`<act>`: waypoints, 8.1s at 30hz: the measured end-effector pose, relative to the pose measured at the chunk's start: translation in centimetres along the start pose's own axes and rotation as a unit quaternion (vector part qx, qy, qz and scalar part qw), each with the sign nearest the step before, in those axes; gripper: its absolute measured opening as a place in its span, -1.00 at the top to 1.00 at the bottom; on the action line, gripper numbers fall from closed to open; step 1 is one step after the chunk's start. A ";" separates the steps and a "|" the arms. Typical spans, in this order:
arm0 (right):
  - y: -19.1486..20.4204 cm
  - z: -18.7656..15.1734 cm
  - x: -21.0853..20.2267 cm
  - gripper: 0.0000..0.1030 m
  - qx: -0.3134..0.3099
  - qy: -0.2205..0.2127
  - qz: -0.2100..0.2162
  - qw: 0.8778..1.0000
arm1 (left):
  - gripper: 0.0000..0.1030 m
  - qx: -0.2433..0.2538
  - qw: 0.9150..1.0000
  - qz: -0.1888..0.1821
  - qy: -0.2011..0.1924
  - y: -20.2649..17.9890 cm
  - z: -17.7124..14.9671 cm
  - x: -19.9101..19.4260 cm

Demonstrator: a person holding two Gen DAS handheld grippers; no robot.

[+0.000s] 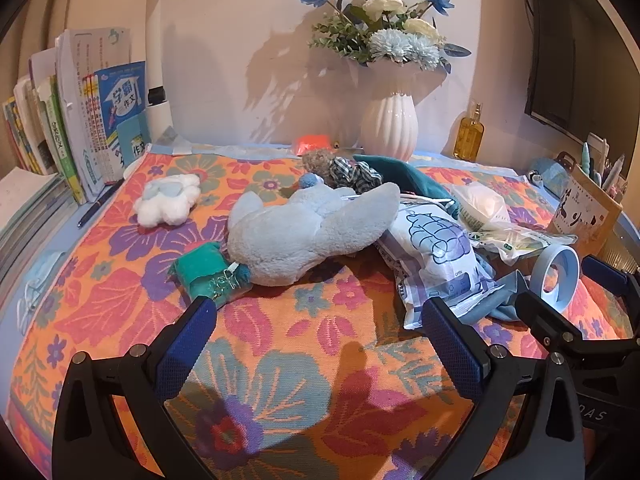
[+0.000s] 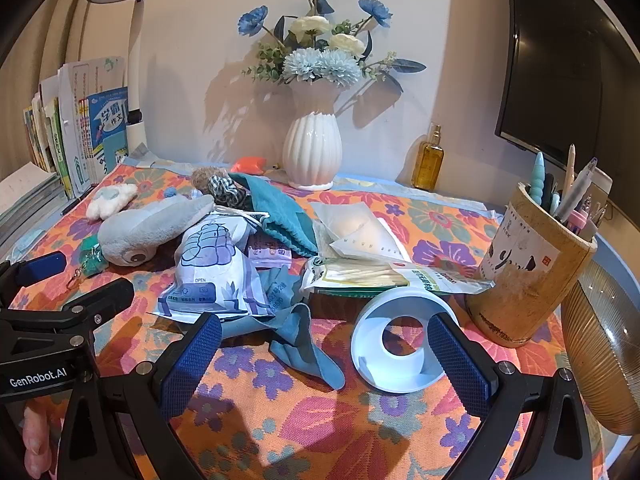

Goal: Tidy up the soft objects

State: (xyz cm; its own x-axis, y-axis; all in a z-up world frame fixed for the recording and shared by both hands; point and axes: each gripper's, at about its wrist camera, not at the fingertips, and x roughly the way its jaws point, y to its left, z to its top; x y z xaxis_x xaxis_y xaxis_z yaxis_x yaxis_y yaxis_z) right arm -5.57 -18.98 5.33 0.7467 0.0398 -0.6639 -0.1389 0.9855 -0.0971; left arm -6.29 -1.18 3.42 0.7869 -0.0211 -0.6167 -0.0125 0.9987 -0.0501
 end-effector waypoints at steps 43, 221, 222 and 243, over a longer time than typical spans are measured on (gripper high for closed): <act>2.2 11.8 14.7 -0.30 0.036 0.174 0.134 0.975 | -0.98 -0.081 0.992 0.059 0.082 16.3 10.5 11.3; -29.3 -1.3 -12.0 0.75 0.242 -0.016 0.064 0.968 | 0.14 0.215 0.929 -0.302 0.008 -26.8 3.7 -8.2; -30.2 -1.6 -11.9 0.75 0.256 -0.013 0.059 0.965 | 0.14 0.220 0.925 -0.309 0.009 -27.9 3.7 -8.1; -37.3 -3.0 -7.3 0.07 0.302 0.054 -0.047 0.951 | -0.55 0.237 0.912 -0.335 0.004 -35.7 4.1 -3.4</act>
State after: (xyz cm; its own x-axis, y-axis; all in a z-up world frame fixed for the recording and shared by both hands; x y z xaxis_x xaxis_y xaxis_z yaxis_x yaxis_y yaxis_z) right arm -7.81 -56.53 11.53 0.6611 -0.0385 -0.7493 0.3486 0.9001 0.2613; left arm -6.01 -36.60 10.53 0.5154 -0.6324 -0.5783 0.7391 0.6696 -0.0735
